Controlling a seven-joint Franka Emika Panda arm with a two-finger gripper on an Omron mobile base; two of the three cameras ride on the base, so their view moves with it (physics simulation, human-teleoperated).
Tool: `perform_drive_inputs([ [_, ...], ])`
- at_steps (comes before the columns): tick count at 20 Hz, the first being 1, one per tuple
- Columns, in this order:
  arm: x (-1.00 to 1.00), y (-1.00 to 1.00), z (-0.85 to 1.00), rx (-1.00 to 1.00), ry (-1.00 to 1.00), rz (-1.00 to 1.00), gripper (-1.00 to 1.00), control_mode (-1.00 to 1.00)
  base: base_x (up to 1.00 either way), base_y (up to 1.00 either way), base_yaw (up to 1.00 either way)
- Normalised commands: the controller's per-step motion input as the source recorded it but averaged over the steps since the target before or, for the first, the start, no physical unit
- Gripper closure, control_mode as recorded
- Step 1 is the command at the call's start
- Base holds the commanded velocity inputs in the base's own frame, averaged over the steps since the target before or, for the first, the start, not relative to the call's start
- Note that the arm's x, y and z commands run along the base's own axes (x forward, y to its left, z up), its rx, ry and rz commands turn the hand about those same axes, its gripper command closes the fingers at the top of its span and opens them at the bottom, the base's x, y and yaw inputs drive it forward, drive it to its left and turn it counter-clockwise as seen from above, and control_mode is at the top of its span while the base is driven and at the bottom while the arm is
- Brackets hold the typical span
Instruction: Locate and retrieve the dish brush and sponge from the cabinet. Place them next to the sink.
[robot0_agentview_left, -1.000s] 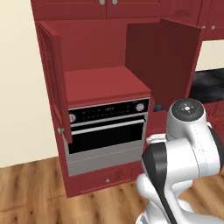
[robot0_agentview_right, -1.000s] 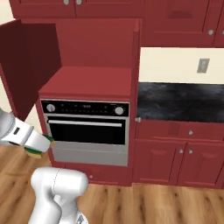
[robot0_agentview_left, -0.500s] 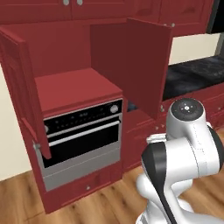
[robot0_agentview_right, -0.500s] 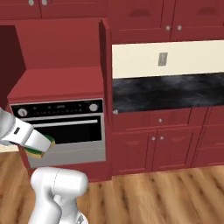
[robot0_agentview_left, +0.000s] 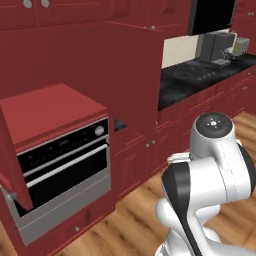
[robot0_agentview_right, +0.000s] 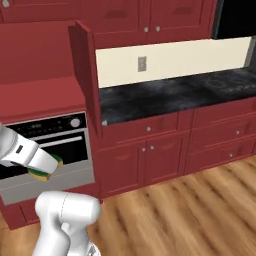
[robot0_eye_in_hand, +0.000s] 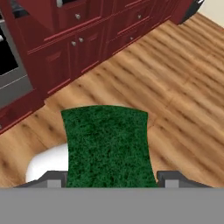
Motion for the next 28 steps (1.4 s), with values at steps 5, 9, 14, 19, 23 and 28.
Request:
perform_drive_inputs([
  [5, 0.00, 0.00, 0.00, 0.00, 0.00, 0.00, 1.00, 1.00, -0.02, -0.09, -0.36],
  [9, 0.00, 0.00, 0.00, 0.00, 0.00, 0.00, 1.00, 1.00, -0.04, -0.02, -0.36],
  [14, 0.00, 0.00, 0.00, 0.00, 0.00, 0.00, 1.00, 1.00, -0.06, -0.06, -0.36],
  [19, 0.00, 0.00, 0.00, 0.00, 0.00, 0.00, 1.00, 1.00, -0.03, -0.12, -0.39],
  [23, 0.00, 0.00, 0.00, 0.00, 0.00, 0.00, 1.00, 1.00, 0.00, -0.08, -0.45],
  [28, 0.00, 0.00, 0.00, 0.00, 0.00, 0.00, 1.00, 1.00, 0.00, 0.00, -0.50],
])
